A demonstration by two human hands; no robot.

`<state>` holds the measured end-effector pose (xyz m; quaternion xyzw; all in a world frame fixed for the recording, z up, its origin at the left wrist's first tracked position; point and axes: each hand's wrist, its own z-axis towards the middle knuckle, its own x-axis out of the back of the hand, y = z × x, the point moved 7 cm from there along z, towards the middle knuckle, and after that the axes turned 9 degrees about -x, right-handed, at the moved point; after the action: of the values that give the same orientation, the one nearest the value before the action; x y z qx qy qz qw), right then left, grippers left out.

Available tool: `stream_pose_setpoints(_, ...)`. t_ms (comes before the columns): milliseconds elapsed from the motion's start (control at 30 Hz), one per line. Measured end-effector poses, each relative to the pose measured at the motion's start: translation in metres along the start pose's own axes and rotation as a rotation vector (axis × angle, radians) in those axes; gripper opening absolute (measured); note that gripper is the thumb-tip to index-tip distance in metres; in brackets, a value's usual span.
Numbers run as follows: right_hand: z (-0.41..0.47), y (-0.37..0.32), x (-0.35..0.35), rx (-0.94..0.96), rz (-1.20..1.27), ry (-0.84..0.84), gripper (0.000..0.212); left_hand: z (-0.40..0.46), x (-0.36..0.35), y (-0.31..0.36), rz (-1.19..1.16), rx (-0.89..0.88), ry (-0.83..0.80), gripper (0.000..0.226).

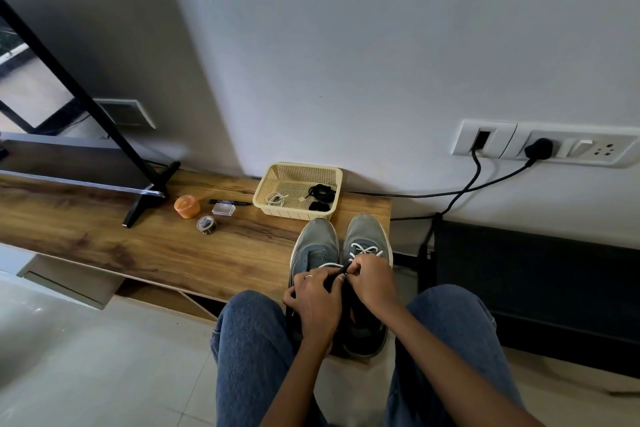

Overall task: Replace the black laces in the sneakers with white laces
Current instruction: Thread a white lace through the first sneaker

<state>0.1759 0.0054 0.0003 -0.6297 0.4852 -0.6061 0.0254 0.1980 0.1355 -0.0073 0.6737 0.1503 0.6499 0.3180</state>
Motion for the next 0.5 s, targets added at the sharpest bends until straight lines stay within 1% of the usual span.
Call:
stream_pose_setpoints(133,0.0031,0.0024,-0.0018,-0.047,0.024,-0.021,0.009,-0.0004,-0.0007,-0.0003,0.004,-0.003,0.005,0.016)
stream_pose_setpoints(433,0.0057,0.005,-0.0044,-0.059,0.041,-0.05,0.012,-0.0004,-0.0004,-0.0026,-0.06,0.012,0.04,0.016)
stream_pose_setpoints(500,0.0061,0.0067,-0.0052,-0.062,0.074,-0.047,0.018,-0.0001,-0.001,-0.0033,-0.058,0.018,0.036,0.016)
